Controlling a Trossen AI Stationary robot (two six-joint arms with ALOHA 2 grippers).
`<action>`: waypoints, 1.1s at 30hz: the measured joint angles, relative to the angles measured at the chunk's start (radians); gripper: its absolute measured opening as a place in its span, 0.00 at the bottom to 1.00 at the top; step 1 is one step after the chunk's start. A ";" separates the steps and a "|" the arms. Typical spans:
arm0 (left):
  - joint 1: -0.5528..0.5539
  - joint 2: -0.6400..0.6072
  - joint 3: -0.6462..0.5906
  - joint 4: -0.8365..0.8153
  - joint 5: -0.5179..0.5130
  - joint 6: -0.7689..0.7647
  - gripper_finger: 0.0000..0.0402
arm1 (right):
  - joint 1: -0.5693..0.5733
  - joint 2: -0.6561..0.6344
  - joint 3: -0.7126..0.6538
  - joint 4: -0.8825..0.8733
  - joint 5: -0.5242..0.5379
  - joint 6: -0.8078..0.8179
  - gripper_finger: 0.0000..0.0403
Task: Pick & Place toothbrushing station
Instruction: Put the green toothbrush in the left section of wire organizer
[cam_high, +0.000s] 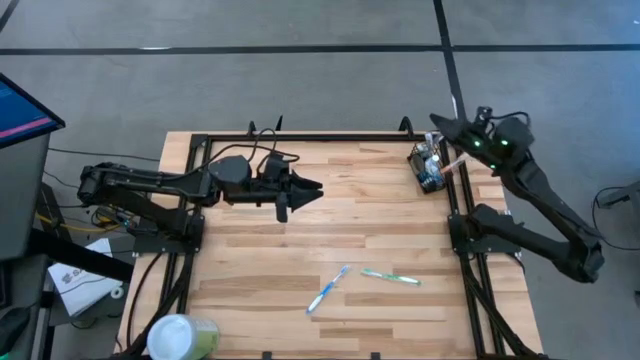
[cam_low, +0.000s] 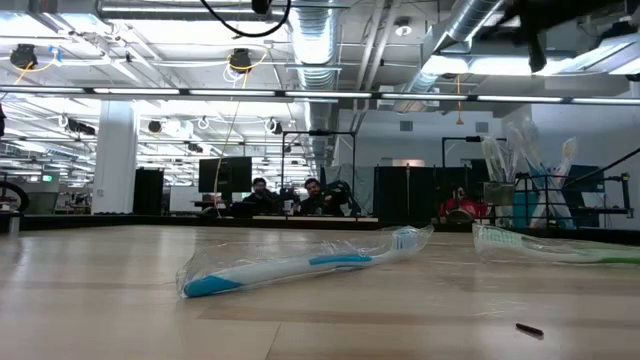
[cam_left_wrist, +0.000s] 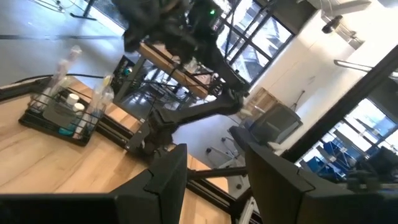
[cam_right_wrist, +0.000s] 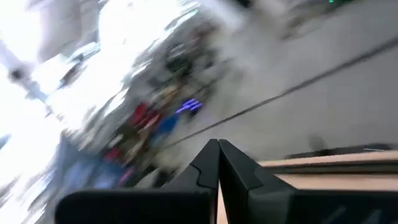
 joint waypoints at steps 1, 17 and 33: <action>0.000 0.000 0.000 0.000 0.017 0.000 0.39 | 0.013 -0.003 0.016 0.013 -0.050 -0.013 0.00; -0.046 0.018 0.000 0.001 0.075 0.025 0.30 | 0.197 0.001 0.124 0.131 -0.250 0.108 0.08; -0.201 0.123 0.000 -0.110 -0.023 -0.063 0.01 | 0.293 0.027 0.125 0.122 -0.258 0.081 0.15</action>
